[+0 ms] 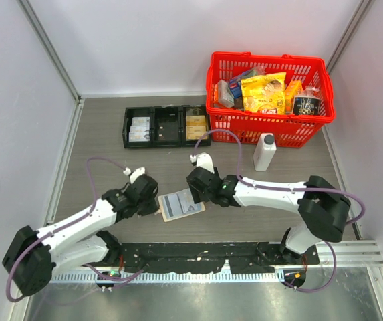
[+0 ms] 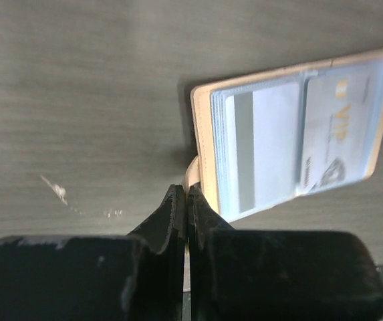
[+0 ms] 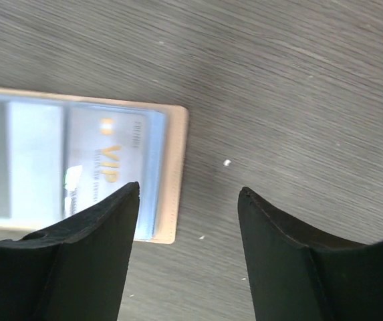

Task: Take the credit cards out of the card holder
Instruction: Remove the credit card from the card holder.

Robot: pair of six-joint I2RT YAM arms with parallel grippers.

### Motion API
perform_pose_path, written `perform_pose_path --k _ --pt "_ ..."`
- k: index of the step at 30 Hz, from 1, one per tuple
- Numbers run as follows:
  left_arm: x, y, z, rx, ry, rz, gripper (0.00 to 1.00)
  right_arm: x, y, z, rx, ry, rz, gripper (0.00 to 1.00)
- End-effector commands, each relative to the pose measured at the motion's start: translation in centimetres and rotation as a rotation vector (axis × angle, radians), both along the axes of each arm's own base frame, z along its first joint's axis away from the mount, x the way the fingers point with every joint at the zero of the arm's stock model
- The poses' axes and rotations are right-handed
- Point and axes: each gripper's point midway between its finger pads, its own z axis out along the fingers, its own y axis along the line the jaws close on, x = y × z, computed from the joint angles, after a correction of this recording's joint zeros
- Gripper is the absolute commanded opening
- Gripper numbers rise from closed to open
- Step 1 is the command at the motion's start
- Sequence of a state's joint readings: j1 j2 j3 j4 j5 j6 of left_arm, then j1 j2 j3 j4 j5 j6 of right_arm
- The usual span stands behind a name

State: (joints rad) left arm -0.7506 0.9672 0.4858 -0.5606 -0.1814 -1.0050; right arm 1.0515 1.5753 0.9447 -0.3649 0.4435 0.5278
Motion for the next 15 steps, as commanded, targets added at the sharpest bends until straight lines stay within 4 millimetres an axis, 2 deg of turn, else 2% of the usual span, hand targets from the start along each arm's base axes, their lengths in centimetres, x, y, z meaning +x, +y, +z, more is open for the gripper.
perform_pose_path --k 1,5,10,13,15 --pt "4.3 0.7 2.5 0.122 -0.102 0.001 0.05 0.3 3.1 2.9 0.236 -0.016 0.038 0.61" --pt "5.5 0.1 4.1 0.146 -0.107 -0.011 0.16 0.4 3.2 2.2 0.27 0.008 0.037 0.5" --pt "5.7 0.4 6.2 0.123 -0.143 0.022 0.41 0.2 3.6 1.4 0.354 0.042 0.031 0.43" --pt "5.4 0.3 7.6 0.075 -0.168 0.035 0.46 0.0 3.6 0.9 0.383 0.067 0.03 0.4" --pt "5.1 -0.7 8.1 0.009 -0.166 0.02 0.47 0.0 3.6 0.8 0.394 0.079 0.035 0.36"
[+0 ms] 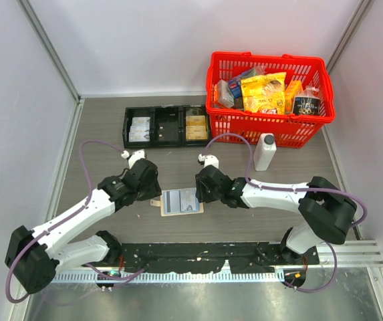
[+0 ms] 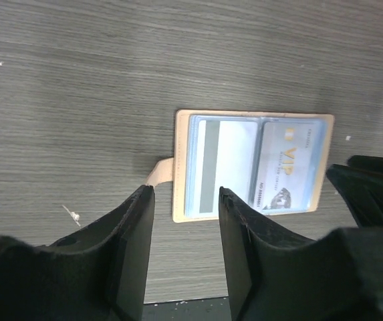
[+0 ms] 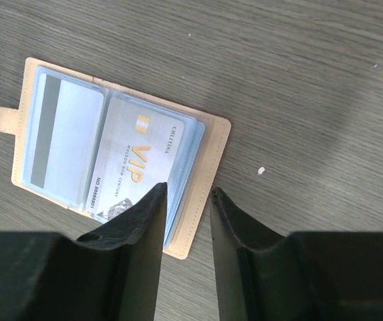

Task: Take the credit cards out of the card holder
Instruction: Remove the credit card from the card holder.

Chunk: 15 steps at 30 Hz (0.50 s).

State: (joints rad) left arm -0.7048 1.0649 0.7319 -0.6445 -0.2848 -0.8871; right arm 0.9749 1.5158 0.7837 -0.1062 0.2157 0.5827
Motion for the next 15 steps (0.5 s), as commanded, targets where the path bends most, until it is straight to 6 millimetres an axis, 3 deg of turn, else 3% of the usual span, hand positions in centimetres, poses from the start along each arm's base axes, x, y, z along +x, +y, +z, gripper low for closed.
perform_pose_path --k 1,9,15 --pt "0.0 -1.2 2.6 -0.113 -0.042 0.003 0.47 0.9 2.5 2.4 0.167 -0.024 0.007 0.34" --pt "-0.5 -5.7 1.4 -0.315 0.025 -0.063 0.43 0.9 3.1 1.8 0.208 0.013 0.018 0.2" --pt "-0.8 -7.7 -0.4 -0.369 0.088 -0.091 0.42 0.9 1.8 -0.7 0.216 0.094 -0.012 0.16"
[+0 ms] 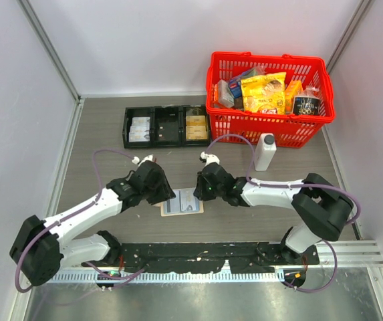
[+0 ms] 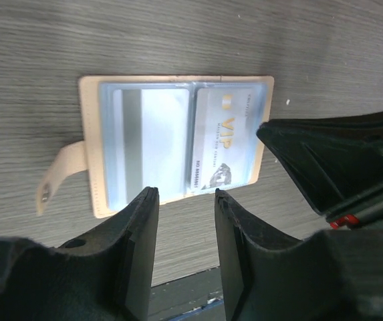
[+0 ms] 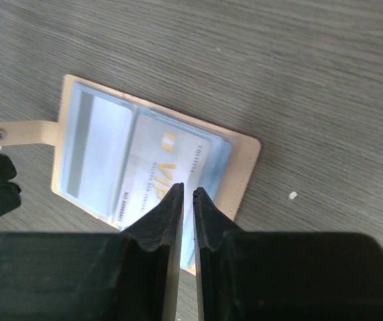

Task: Take the credit cards out of the card holder
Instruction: Remove the credit card from the card holder.

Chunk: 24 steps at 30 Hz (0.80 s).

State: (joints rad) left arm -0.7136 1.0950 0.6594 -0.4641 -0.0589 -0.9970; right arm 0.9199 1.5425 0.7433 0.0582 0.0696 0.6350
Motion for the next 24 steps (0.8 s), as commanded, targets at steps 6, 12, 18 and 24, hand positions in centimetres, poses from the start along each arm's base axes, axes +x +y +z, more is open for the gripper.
perform_pose_path --k 6,12,18,24 --pt "0.3 -3.9 -0.6 -0.152 0.039 -0.039 0.42 -0.6 -0.7 -2.5 0.055 0.12 -0.01 0.14" --pt "0.5 -4.5 -1.4 -0.169 0.055 -0.031 0.42 -1.0 -1.6 -4.3 0.029 0.179 -0.034 0.11" --pt "0.3 -4.3 -1.7 -0.159 0.064 -0.025 0.42 -0.6 -1.4 -2.4 0.064 0.145 -0.032 0.11" --pt "0.4 -3.7 -1.6 -0.145 0.048 -0.013 0.42 0.2 -0.7 1.2 0.144 0.053 -0.021 0.15"
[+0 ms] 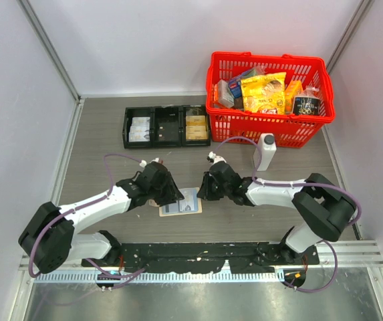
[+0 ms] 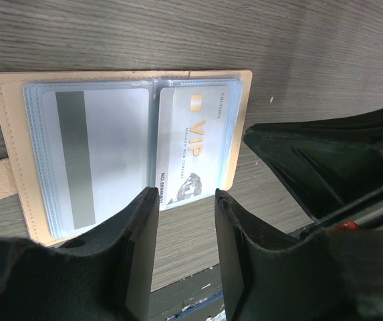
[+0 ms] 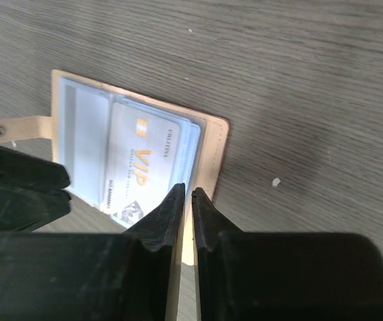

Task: Take the credit cards out of the card holder
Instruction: Remove the credit card from the card holder.

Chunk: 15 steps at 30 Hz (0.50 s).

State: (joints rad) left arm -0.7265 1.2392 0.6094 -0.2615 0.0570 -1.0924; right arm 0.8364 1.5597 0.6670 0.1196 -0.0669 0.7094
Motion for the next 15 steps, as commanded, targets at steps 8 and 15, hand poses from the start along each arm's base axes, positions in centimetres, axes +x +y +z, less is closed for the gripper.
perform_pose_path --k 8,15 --pt "0.5 -0.3 0.8 -0.03 -0.047 0.003 0.42 0.1 3.0 4.9 0.186 -0.08 0.091 0.15" --pt "0.3 -0.5 0.3 -0.034 -0.035 -0.003 0.42 -0.6 2.6 1.1 0.148 0.03 0.053 0.15"
